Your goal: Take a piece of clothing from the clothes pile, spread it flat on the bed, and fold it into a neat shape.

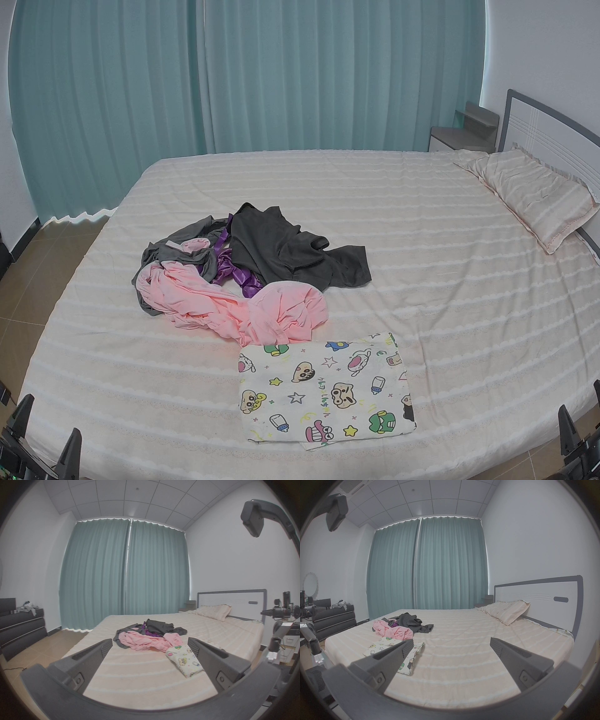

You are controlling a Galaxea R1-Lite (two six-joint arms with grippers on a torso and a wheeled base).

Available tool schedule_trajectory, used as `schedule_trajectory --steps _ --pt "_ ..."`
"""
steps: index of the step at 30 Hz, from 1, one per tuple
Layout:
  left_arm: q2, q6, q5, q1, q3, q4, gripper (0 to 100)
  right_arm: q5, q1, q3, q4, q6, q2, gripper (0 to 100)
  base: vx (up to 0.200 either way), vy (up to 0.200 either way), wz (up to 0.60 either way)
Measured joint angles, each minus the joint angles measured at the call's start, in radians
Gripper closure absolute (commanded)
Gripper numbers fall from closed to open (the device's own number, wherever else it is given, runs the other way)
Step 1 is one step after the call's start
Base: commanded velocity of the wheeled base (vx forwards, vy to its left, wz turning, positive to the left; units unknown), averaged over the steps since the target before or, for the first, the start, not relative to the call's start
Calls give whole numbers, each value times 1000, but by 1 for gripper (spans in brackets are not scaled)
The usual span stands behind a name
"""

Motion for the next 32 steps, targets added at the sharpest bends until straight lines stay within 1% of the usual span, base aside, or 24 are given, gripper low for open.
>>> schedule_trajectory --steps 3,7,9,11,12,15,17,21,32 --pt "0 -7 -55 -1 0 2 0 -3 0 0 2 7 0 0 0 0 0" --pt "0 -11 -53 -2 0 4 0 -3 0 0 3 9 0 0 0 0 0" --pt "0 -13 -15 -1 0 4 0 -3 0 0 3 9 0 0 0 0 0" --pt "0 -12 55 -1 0 11 0 -3 0 0 4 9 0 0 0 0 0" --pt "0 -12 101 -1 0 21 0 -3 0 0 3 9 0 0 0 0 0" --pt "0 -15 190 -1 0 41 0 -3 0 0 3 9 0 0 0 0 0" --pt "0 -16 208 0 0 47 0 -3 0 0 4 9 0 0 0 0 0" --pt "0 -11 189 0 0 62 0 -3 0 0 4 7 0 0 0 0 0" --pt "1 -10 185 0 0 63 0 -4 0 0 4 7 1 0 0 0 0"
